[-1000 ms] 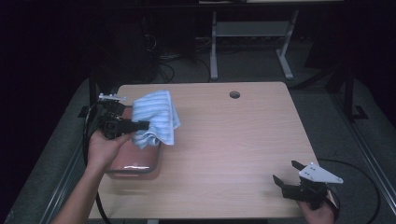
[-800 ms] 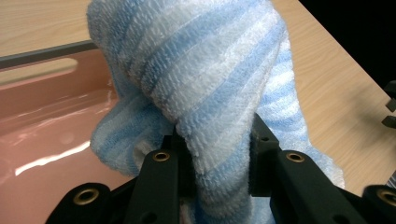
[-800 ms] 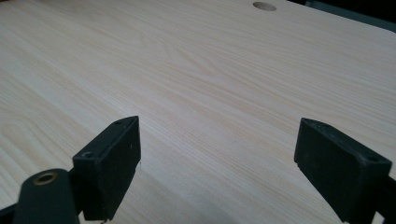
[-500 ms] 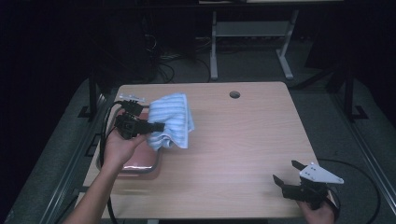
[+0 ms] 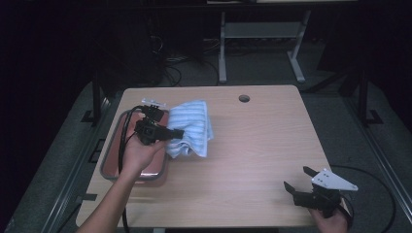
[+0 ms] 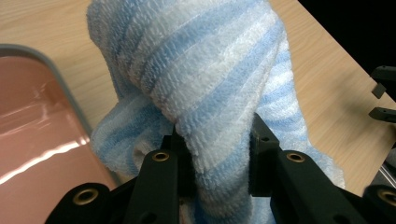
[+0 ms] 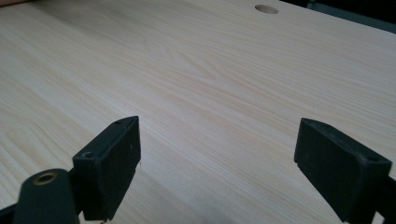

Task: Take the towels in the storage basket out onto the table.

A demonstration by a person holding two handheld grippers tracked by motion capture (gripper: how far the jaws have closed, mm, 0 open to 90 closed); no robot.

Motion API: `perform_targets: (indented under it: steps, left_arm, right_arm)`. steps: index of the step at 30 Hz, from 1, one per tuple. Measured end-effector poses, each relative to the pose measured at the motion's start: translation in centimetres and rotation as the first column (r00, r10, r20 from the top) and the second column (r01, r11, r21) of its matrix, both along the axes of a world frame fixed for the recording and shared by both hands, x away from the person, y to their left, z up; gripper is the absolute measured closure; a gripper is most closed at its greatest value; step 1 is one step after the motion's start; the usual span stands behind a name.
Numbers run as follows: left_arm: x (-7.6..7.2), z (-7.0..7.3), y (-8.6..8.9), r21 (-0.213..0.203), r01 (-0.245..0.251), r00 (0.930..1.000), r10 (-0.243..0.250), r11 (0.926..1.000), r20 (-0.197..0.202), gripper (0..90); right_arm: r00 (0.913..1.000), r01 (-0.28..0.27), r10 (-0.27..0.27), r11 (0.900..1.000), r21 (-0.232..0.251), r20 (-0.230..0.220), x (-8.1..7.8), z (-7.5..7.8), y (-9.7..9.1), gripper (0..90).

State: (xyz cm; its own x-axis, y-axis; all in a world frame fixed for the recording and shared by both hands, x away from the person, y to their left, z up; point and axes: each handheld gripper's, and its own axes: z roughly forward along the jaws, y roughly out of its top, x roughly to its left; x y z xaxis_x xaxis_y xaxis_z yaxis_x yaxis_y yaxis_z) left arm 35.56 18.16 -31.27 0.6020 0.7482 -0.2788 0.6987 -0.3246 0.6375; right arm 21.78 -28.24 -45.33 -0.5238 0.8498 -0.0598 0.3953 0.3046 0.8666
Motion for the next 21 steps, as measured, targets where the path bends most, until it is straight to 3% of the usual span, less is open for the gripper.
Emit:
perform_targets:
  steps: [21]
  left_arm:
    - [0.8,-1.6,-4.6,0.008,0.068,0.9973,-0.068,0.9976,-0.028,69.1]
  right_arm:
    - [1.0000,-0.004,0.004,1.0000,0.006,-0.003,0.0,-0.1,0.1,14.1]
